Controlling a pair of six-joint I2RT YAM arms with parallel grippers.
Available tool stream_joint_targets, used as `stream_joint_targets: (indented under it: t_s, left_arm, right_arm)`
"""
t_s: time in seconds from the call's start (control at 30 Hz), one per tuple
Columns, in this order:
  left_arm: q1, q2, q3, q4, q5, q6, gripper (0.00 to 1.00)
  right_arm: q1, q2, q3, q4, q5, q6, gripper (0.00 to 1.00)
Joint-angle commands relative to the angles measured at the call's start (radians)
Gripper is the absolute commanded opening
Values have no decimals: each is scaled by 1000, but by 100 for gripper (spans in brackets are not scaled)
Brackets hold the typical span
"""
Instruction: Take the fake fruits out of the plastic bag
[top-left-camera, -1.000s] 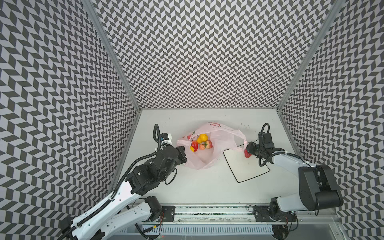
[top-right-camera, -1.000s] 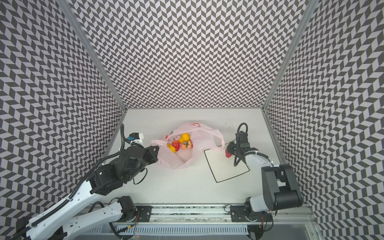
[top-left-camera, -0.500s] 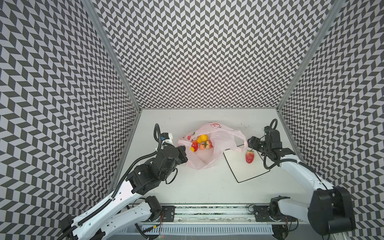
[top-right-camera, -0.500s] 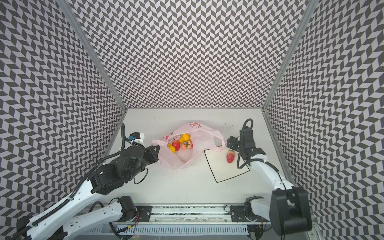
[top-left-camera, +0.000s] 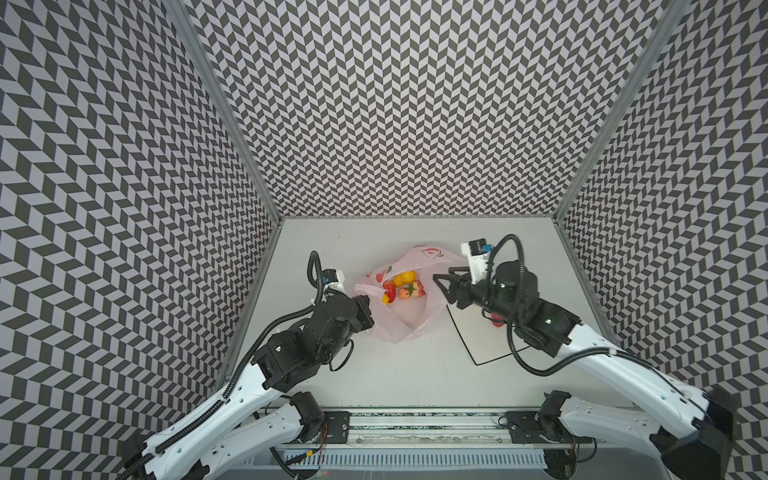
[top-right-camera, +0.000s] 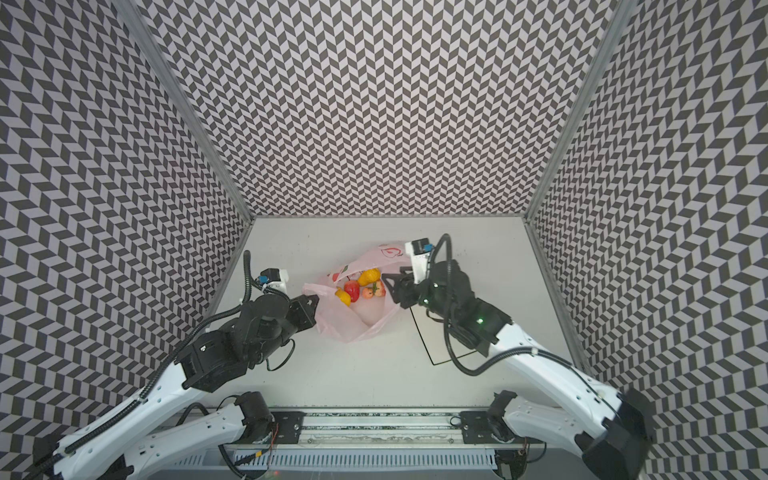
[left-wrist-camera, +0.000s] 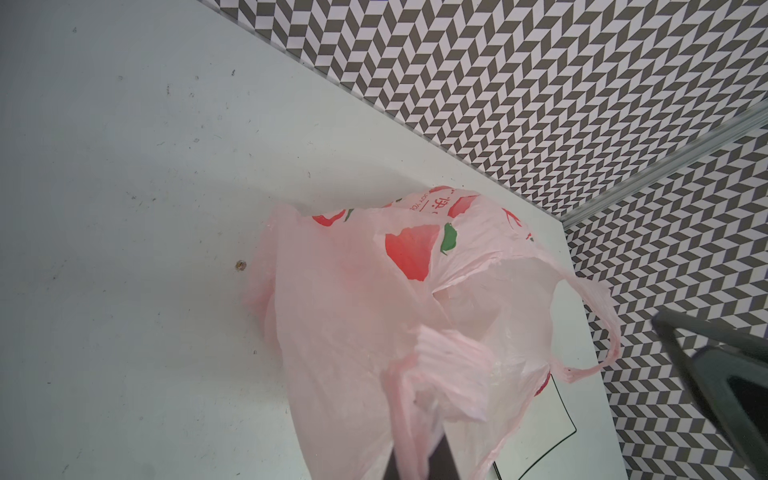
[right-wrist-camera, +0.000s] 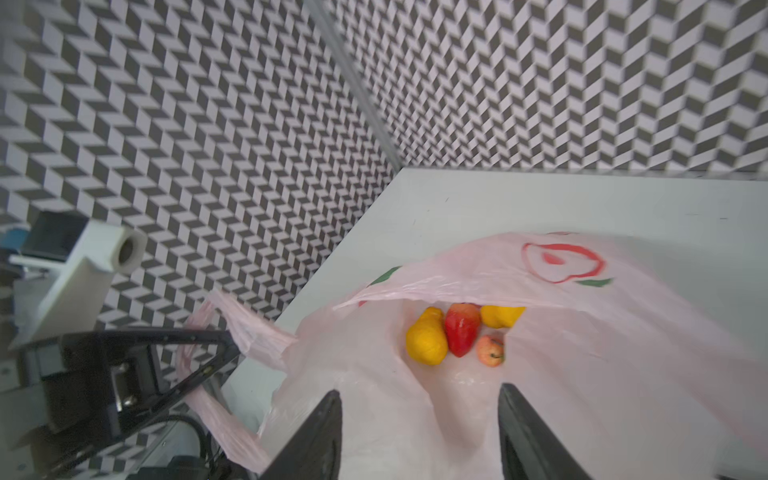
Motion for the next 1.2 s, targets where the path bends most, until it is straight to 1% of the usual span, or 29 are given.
stream_joint_targets:
  t_s: [0.0, 0.1, 0.2, 0.33, 0.47, 0.7, 0.83, 1.0, 1.1, 1.17]
  left_arm:
    - [6, -7, 20, -68, -32, -39, 0]
    - [6, 4, 35, -89, -41, -56, 0]
    - [8, 9, 40, -92, -42, -70, 0]
    - [8, 9, 45, -93, -42, -75, 0]
    - [8, -1, 43, -96, -36, -74, 0]
    - [8, -17, 41, -95, -27, -62, 0]
    - [8, -16, 40, -95, -23, -59, 0]
    - [8, -13, 43, -92, -22, -58, 0]
    - [8, -8, 46, -93, -21, -58, 0]
    - [8, -4, 45, -93, -19, -58, 0]
  right_arm:
    - [77, 166, 66, 90, 7, -32, 57]
    - [98, 336, 134, 92, 11, 24, 57]
    - [100, 486, 201, 88, 63, 82, 58]
    - [94, 636, 301, 64, 197, 143, 59]
    - [72, 760, 379, 55, 237, 162, 59]
    - [40, 922, 528, 29, 233, 166, 60]
    - [37, 977, 563, 35, 197, 157, 60]
    - [37, 1024, 585, 45, 121, 137, 61]
    - [37, 1042, 594, 48, 91, 126, 64]
    - [37, 1057, 604, 39, 91, 124, 66]
